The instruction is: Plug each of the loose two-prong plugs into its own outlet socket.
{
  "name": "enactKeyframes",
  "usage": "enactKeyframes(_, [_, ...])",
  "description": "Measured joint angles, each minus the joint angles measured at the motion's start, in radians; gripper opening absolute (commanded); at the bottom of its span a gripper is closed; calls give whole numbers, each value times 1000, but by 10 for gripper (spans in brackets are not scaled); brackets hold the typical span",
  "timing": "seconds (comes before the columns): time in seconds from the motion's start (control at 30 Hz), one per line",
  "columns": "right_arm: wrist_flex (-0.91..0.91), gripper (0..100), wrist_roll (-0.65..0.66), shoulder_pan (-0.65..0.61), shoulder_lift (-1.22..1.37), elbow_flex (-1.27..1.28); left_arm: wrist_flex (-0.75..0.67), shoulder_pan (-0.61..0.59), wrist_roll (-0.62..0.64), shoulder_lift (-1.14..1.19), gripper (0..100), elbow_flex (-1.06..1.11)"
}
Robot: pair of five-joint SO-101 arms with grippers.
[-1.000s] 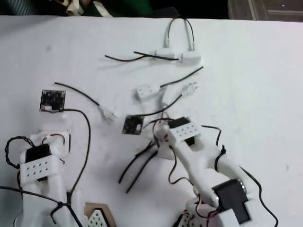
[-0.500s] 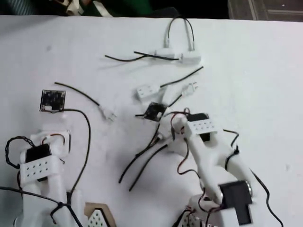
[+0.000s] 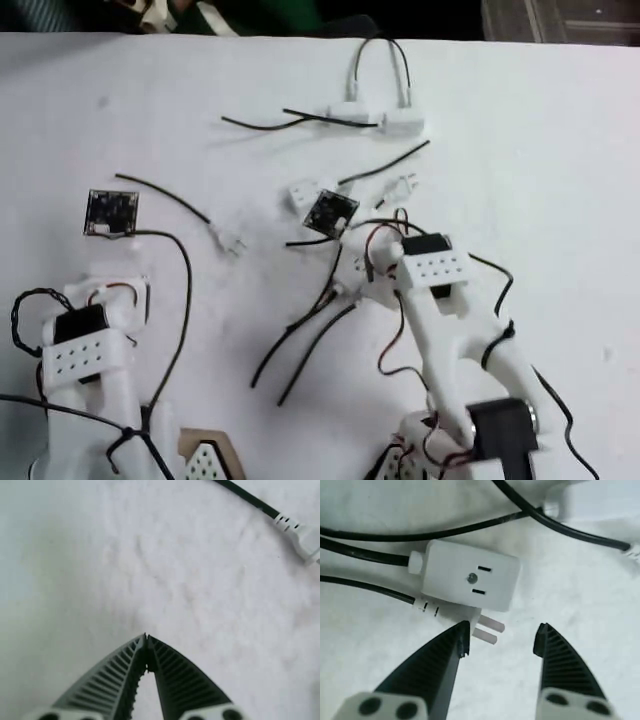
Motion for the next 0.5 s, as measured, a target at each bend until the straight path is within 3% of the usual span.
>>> enactKeyframes(0.3, [12,215,2,-8,207,-118,0,0,0,0,27,0])
enactKeyframes(0.5, [190,190,2,-2,196,-123,0,0,0,0,27,0])
